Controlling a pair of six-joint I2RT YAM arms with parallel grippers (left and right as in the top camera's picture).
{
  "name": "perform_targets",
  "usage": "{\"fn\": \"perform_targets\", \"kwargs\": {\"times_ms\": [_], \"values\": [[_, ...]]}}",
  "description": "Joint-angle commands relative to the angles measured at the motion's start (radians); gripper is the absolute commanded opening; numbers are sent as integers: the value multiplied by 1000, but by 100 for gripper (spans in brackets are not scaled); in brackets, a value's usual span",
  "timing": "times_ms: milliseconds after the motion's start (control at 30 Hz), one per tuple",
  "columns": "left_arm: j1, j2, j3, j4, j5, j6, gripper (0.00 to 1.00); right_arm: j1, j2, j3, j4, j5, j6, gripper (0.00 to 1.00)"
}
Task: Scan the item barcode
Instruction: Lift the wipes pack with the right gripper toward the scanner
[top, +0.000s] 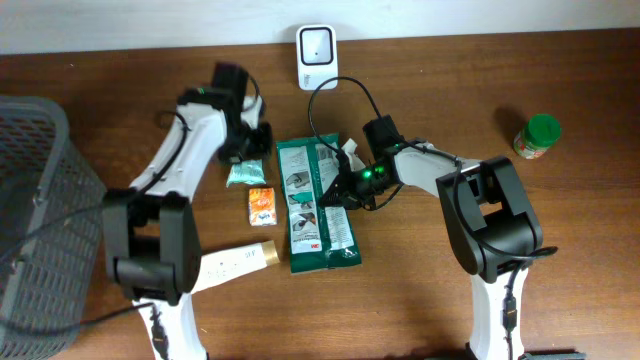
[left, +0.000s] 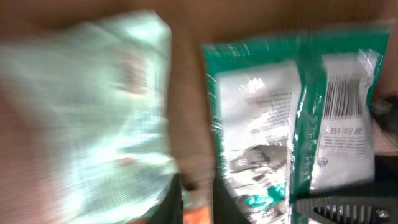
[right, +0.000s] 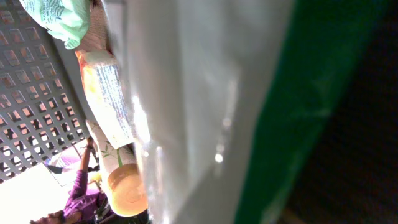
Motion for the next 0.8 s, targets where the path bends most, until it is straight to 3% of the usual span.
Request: {"fn": "perform_targets", "kwargs": {"times_ms": [0, 100, 200, 767], "values": [[6, -103, 145, -72, -357, 37, 38, -3, 18, -14, -9, 35, -23, 4], [6, -138, 158, -80, -500, 36, 61, -3, 18, -14, -10, 35, -30, 4], [6, -140, 158, -84, -507, 36, 99, -3, 16, -14, -8, 35, -30, 4], [6, -140, 158, -84, -506, 36, 99, -11, -36, -14, -32, 12, -102, 4]]}}
